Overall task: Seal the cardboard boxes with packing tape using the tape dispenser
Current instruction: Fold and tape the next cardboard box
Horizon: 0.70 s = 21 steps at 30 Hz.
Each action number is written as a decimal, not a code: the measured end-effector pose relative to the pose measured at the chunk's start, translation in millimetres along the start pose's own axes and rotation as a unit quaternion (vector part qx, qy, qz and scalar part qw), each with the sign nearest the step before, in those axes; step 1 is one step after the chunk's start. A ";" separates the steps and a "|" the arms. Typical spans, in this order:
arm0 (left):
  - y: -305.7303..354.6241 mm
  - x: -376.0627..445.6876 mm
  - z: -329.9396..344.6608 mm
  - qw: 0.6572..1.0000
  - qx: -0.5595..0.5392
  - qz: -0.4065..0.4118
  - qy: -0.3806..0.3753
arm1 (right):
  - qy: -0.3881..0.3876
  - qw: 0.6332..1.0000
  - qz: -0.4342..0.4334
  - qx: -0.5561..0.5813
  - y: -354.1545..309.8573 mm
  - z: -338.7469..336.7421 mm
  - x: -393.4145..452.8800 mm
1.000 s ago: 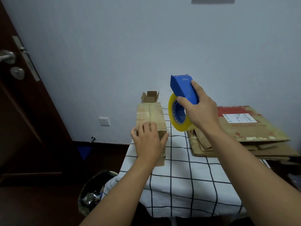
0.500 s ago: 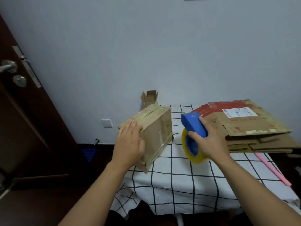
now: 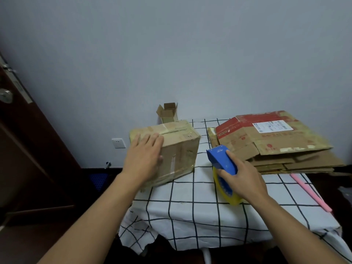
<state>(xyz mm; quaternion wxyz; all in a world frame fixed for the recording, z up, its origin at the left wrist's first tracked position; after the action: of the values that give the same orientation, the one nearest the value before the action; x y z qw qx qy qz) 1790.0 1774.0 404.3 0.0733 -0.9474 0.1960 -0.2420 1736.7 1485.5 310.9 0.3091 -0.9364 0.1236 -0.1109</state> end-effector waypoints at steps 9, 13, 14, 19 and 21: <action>-28.7 -8.2 20.0 0.990 -0.062 -0.024 -0.126 | 0.000 1.000 0.018 -0.010 -2.0 2.8 1.0; 10.3 1.4 20.6 0.991 -0.103 -0.064 -0.052 | 0.000 0.999 0.024 -0.021 -3.9 3.3 5.2; 19.5 5.0 20.8 0.992 -0.097 -0.078 -0.035 | 0.000 0.999 0.025 -0.022 -4.5 3.6 6.2; 56.8 15.0 22.3 0.993 -0.048 -0.101 0.036 | -0.012 0.999 0.029 -0.033 -5.7 4.3 9.3; 66.0 15.3 23.5 0.993 -0.055 -0.089 0.055 | -0.013 0.999 0.029 -0.036 -5.6 4.3 10.2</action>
<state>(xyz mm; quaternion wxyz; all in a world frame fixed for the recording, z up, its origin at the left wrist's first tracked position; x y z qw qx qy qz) 1791.6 1708.6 375.0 -0.0117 -0.9490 0.1275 -0.2881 1748.5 1489.2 312.2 0.2800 -0.9443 0.1504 -0.0851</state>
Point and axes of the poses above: each hand's wrist, its own x-axis towards the middle knuckle, its own z-axis out of the palm, y = z × x, the point moved 3 cm from there along x, towards the middle knuckle, and after that the axes turned 2 degrees about y, right-handed, at the moved point
